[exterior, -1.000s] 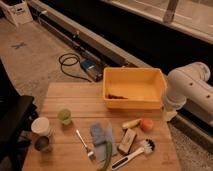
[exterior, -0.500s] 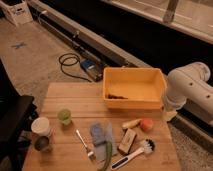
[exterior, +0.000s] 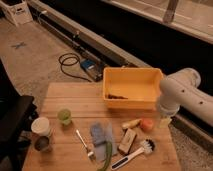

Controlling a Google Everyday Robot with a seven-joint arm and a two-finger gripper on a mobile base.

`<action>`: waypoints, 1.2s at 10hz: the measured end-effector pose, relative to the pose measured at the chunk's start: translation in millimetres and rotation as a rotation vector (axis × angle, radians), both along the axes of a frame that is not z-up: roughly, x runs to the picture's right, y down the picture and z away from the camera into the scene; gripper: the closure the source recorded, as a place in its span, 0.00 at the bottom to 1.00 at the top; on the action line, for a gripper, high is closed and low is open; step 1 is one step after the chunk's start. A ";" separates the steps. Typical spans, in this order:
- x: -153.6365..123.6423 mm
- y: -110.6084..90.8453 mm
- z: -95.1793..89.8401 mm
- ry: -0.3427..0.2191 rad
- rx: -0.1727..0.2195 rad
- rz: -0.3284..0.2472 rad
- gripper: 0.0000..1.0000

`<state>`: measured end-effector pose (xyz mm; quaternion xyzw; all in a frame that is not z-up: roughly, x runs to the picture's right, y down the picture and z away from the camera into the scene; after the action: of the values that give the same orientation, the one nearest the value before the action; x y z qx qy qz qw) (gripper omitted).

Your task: Place brush in metal cup

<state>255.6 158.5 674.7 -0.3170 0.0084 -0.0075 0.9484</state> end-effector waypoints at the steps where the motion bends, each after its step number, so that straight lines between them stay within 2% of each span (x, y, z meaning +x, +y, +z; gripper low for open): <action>1: -9.4 14.6 -1.6 -0.023 -0.027 -0.003 0.35; 4: -41.1 50.0 -13.4 -0.081 -0.094 -0.057 0.35; 8: -42.2 53.2 -14.9 -0.080 -0.103 -0.067 0.35; 10: -48.4 55.4 -7.5 -0.081 -0.123 -0.073 0.35; 12: -53.5 76.0 11.1 -0.077 -0.162 -0.066 0.35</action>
<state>202.1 234.5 685.8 -0.3918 -0.0182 -0.0513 0.9185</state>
